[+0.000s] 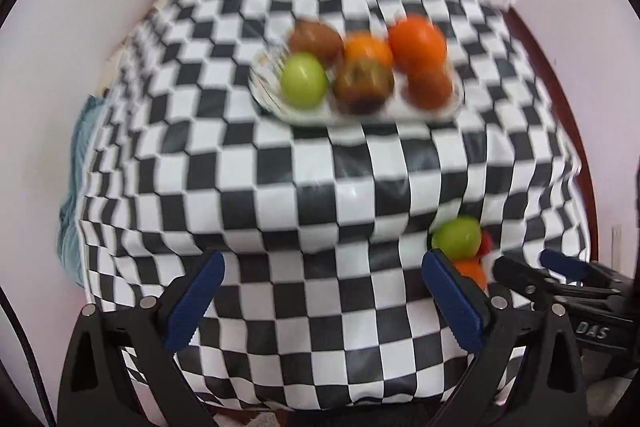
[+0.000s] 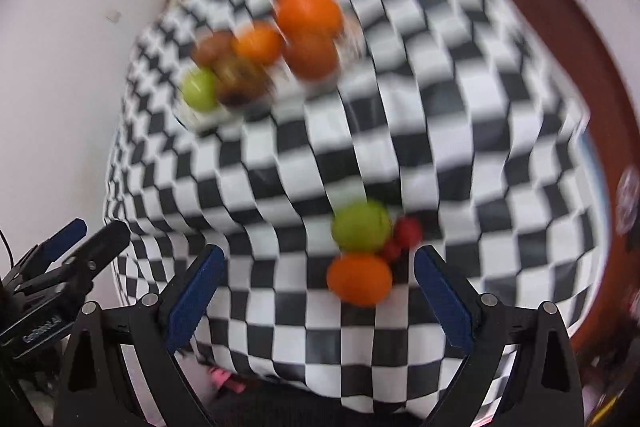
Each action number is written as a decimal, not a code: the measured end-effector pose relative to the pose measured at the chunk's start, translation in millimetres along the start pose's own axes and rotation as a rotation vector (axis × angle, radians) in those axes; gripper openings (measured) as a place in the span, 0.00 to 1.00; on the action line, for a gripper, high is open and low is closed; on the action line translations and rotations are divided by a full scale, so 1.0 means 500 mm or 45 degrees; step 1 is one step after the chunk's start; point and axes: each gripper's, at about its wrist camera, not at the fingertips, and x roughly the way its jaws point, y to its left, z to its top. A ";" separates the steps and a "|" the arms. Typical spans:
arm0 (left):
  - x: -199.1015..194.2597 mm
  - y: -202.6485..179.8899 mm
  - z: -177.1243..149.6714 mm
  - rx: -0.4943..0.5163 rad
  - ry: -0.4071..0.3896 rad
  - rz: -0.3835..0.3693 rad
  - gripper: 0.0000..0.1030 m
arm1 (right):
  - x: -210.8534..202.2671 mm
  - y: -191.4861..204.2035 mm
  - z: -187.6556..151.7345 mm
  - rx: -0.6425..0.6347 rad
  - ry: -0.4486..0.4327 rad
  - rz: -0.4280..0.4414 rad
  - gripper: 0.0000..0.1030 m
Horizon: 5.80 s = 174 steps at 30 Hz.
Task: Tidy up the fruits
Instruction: 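Grasp an orange with the left tool while the right tool grasps a green apple, then lower the orange and green apple onto the plate, open both tools, then grasp a red cherry tomato with the left tool while the right tool grasps the other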
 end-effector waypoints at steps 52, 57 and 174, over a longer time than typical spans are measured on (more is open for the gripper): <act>0.264 0.065 -0.145 -0.220 0.391 -0.318 0.59 | 0.217 -0.059 0.067 -0.017 0.162 -0.070 0.68; 0.277 0.086 -0.152 -0.239 0.394 -0.325 0.59 | 0.231 -0.031 0.071 -0.073 0.172 -0.110 0.68; -0.123 0.094 0.126 -0.150 -0.319 -0.032 0.91 | -0.118 0.177 0.160 -0.327 -0.438 -0.295 0.93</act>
